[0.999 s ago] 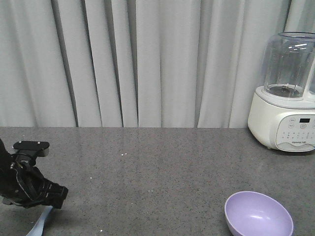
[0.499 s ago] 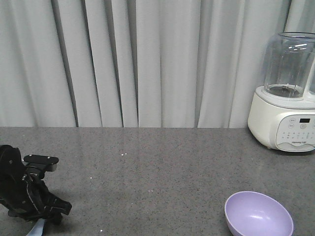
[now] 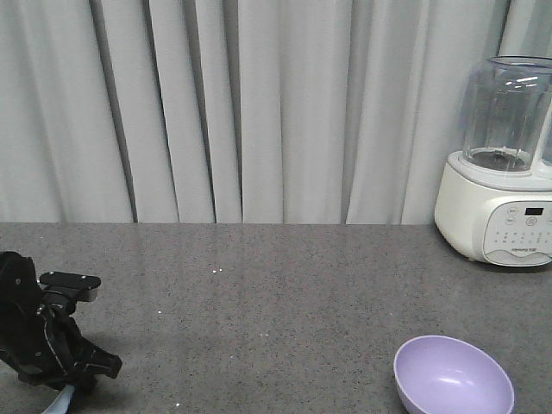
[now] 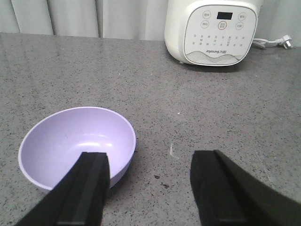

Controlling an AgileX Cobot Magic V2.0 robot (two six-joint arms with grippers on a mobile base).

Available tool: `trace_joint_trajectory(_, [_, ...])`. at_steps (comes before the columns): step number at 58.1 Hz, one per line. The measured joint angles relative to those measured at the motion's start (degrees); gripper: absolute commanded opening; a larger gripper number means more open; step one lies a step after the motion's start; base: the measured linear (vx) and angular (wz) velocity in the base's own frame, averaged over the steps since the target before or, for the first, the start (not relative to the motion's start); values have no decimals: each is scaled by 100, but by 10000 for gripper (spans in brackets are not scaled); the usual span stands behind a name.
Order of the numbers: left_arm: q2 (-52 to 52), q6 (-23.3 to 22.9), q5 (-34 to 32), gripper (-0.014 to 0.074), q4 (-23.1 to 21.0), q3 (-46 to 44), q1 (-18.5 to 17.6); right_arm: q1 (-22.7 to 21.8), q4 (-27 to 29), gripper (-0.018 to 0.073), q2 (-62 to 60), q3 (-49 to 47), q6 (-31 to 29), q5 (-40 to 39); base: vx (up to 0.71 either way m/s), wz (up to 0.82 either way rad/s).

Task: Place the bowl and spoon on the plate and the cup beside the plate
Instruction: 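Grasp the pale blue spoon handle with the left gripper, then grasp the lavender bowl rim with the right gripper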

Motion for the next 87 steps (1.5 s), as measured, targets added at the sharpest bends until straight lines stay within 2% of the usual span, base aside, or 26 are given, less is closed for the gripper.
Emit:
trace_joint_trajectory(8, [-47, 0, 80, -6, -11, 0, 0, 0, 108, 447, 0, -111, 69, 355, 0, 0])
trace_joint_trajectory(20, [-482, -54, 328, -6, -48, 26, 0, 0, 305, 447, 420, -1465, 287, 2132, 0, 0])
trace_joint_trajectory(29, [-1171, -215, 232, -6, -51, 26, 0, 0, 223, 447, 1432, -2708, 238, 3278, 0, 0])
trace_joint_trajectory(36, [-1691, -246, 116, -6, -51, 26, 0, 0, 358, 447, 2440, -3467, -162, 3857, 0, 0])
trace_joint_trajectory(50, [-2445, -259, 113, -6, -51, 26, 0, 0, 835, 447, 4095, -4429, -826, 3945, 0, 0])
trace_joint_trajectory(64, [-2788, -264, 145, -6, -51, 26, 0, 0, 1184, 447, 5311, -4642, -1291, 3937, 0, 0])
trace_joint_trajectory(80, [-2801, -264, 379, -6, -51, 26, 0, 0, 1240, 444, 5987, -4647, -1338, 3888, 0, 0])
trace_joint_trajectory(87, [-2801, -264, 409, -6, -51, 26, 0, 0, 1247, 409, 6096, -4647, -1338, 3852, 0, 0])
